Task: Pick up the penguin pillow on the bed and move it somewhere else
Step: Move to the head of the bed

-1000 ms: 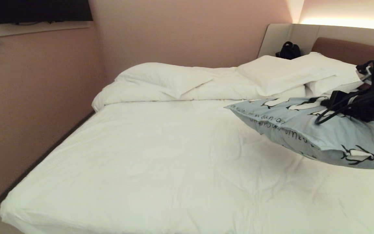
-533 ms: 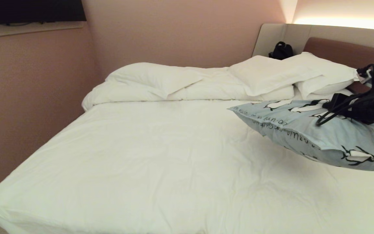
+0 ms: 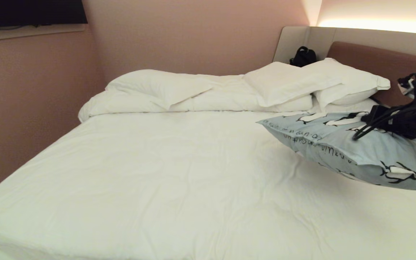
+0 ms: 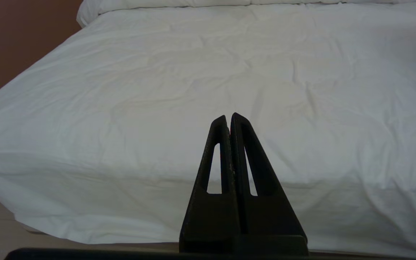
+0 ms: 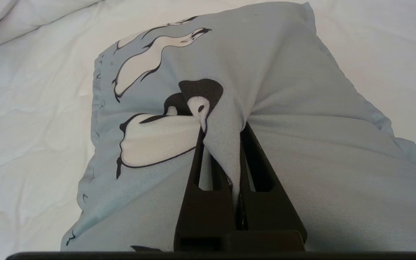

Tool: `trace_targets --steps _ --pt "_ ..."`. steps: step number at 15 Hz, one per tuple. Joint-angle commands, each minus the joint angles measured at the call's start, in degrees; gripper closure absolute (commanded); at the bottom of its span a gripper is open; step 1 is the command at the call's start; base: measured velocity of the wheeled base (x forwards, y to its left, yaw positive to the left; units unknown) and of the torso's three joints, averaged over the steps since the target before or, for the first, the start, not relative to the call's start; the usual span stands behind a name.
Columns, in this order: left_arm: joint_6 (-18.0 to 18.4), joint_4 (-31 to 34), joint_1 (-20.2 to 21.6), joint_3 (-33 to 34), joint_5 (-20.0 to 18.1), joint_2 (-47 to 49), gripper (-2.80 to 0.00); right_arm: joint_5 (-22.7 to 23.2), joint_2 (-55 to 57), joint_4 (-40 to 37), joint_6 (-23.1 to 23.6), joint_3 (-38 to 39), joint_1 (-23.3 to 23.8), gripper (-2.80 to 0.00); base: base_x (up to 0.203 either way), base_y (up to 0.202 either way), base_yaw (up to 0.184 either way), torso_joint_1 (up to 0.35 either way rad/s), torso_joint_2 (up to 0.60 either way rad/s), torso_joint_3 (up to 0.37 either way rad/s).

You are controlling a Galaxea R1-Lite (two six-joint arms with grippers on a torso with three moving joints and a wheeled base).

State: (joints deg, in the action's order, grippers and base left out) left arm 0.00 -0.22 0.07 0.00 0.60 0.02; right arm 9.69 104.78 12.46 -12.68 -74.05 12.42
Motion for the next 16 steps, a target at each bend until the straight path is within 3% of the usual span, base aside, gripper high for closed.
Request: trace_targets --steps 1,16 --pt "-0.1 0.0 0.0 0.0 0.0 0.0 0.00 0.1 0.7 0.1 -0.1 -0.6 0.4 0.00 0.000 -0.195 0.002 -0.001 0.00 0.004" --pt "-0.1 0.0 0.0 0.0 0.0 0.0 0.00 0.1 3.7 1.3 -0.5 -6.1 5.6 0.00 0.000 -0.191 0.000 0.003 0.00 0.004"
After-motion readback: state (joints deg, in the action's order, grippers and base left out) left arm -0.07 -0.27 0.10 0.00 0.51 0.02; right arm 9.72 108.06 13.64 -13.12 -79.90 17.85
